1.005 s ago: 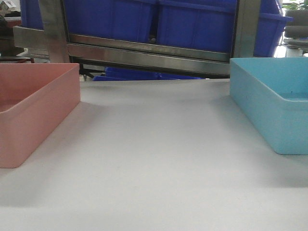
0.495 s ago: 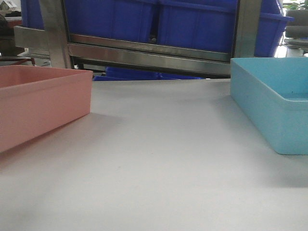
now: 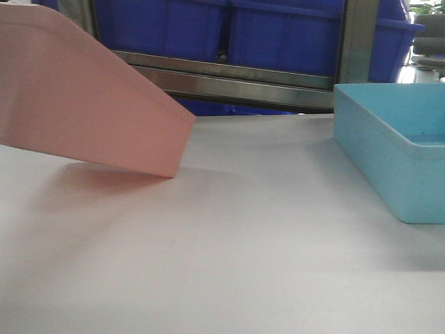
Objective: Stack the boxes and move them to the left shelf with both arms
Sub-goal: 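Grip the pink bin rim with the left gripper and drag it toward center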
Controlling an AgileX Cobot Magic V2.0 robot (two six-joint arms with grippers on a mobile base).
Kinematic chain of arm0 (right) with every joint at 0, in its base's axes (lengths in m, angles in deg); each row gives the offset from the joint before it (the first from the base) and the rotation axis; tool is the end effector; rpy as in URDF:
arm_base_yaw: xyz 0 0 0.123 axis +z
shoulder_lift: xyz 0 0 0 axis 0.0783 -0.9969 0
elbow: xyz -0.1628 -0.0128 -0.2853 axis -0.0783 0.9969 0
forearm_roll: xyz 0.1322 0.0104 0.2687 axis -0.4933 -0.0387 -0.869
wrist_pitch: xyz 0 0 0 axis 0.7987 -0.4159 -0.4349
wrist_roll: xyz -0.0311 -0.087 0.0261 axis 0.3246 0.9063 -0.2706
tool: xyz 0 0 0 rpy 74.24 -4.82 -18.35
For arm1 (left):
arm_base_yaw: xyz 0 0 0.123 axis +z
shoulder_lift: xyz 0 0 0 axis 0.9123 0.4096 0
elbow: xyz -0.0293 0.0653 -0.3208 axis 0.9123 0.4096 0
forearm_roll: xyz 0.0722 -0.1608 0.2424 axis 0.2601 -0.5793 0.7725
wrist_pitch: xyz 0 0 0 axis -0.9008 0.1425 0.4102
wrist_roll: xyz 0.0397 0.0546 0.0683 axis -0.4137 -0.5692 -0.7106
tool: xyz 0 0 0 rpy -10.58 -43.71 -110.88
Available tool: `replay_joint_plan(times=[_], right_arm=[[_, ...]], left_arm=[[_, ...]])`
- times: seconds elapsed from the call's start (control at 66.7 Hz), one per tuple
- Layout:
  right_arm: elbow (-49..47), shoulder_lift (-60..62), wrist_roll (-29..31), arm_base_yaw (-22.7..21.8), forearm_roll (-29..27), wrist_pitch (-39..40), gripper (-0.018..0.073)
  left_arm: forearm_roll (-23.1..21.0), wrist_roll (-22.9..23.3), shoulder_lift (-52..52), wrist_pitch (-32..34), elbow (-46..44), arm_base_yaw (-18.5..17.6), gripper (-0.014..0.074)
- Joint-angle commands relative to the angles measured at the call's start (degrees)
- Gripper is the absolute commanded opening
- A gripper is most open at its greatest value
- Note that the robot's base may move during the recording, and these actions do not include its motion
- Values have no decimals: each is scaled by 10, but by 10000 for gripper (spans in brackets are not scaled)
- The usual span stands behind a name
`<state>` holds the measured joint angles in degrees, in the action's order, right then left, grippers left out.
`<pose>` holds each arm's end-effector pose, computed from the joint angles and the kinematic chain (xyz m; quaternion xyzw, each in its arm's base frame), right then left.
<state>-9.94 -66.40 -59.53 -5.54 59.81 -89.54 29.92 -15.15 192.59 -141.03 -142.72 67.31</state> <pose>0.0664 -0.0011 0.1997 0.0247 0.6939 0.0131 0.7196 0.4727 -0.0039 0.3535 -0.1099 0.9738 -0.1011 0.1714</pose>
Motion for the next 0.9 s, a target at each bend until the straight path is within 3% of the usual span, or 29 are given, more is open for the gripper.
replay_joint_plan(times=[0.0, 0.24, 0.465, 0.555, 0.885], right_arm=[[-11, 12, 4, 1, 1, 54, 55], [-11, 12, 4, 1, 1, 54, 55], [-11, 12, 4, 1, 1, 56, 55], [-11, 12, 4, 1, 1, 56, 55], [-11, 12, 4, 1, 1, 56, 55]], left_arm=[[-10, 61, -45, 20, -23, -45, -3], [109, 222, -43, 69, -1, -173, -2], [131, 366, -43, 169, 58, -241, -2], [132, 394, -37, 193, 83, -253, -2], [142, 395, 44, 199, 111, -285, -3]])
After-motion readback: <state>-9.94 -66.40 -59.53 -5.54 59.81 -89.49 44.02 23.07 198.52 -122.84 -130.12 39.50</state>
